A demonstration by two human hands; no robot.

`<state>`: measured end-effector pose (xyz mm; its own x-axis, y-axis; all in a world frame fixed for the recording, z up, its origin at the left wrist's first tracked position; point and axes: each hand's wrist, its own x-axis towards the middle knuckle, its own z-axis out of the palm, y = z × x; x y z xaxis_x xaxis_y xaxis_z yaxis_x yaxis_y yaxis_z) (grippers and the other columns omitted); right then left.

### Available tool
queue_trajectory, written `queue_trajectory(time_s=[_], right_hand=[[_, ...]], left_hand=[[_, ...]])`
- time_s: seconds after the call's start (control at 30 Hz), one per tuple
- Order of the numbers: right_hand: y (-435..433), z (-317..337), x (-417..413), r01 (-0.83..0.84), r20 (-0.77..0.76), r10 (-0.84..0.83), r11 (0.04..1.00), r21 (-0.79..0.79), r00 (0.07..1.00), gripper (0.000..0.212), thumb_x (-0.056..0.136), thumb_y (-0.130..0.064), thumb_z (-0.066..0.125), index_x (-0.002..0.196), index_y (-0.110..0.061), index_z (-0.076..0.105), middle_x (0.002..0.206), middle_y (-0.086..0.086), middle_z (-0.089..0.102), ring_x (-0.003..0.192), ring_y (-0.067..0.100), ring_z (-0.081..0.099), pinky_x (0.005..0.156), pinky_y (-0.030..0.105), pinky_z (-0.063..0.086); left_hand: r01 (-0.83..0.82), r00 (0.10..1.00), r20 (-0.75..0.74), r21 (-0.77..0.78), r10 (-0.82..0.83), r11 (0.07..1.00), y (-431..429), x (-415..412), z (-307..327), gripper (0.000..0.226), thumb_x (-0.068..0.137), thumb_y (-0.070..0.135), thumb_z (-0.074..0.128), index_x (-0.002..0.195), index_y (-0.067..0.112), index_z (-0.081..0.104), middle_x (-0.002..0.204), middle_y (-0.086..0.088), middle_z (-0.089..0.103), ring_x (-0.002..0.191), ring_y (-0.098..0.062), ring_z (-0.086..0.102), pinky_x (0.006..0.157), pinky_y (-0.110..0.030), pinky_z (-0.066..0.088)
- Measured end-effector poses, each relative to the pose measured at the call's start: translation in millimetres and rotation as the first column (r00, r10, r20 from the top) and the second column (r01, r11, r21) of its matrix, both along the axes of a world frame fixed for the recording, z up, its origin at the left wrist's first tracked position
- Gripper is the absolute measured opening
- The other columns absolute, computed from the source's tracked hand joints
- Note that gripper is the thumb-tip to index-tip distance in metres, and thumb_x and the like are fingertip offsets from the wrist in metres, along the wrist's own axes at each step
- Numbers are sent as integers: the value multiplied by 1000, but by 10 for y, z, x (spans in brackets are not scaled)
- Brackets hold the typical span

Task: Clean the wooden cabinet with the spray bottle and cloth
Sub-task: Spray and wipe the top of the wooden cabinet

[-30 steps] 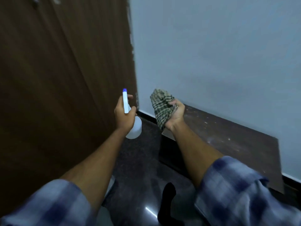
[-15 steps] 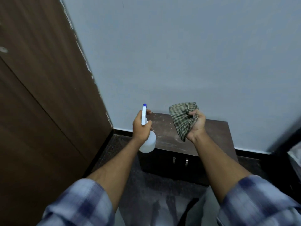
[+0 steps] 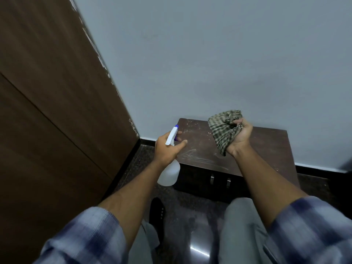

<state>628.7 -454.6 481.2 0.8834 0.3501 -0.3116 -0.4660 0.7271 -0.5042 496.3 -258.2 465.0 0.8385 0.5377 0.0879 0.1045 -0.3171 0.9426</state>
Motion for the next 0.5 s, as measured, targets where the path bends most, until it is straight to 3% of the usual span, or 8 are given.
queue_trajectory(time_s=[0.1,0.2,0.4,0.5], right_hand=[[155,-255,190,20,4,-20,1000,10,1000,32,58,-23,59,78,-8,79,94,14,74,87,34,71,92,45,52],[274,-549,368,-26,0,26,999,-20,1000,37,57,-24,60,83,-7,79,101,16,73,94,35,69,103,51,45],[356,-915,613,-48,-33,45,994,-95,998,41,55,-26,61,87,-7,78,101,15,71,92,35,67,88,43,51],[404,-1006,677,-82,-32,79,991,-107,996,42,54,-27,62,89,-6,76,104,16,70,94,35,65,86,41,50]], left_hand=[[2,998,-59,24,-1,1000,275,276,-217,16,86,11,77,102,15,78,87,-18,76,55,-19,60,53,-34,53],[-7,989,-149,29,11,1000,569,567,-438,15,85,9,75,100,12,79,91,-20,77,63,-24,62,63,-41,56],[62,969,-243,64,-45,996,875,935,-748,18,85,9,80,102,5,80,100,-12,80,81,-22,71,77,-35,58],[68,962,-271,76,-45,995,991,1041,-879,19,86,11,80,104,5,80,98,-9,79,77,-23,71,63,-27,57]])
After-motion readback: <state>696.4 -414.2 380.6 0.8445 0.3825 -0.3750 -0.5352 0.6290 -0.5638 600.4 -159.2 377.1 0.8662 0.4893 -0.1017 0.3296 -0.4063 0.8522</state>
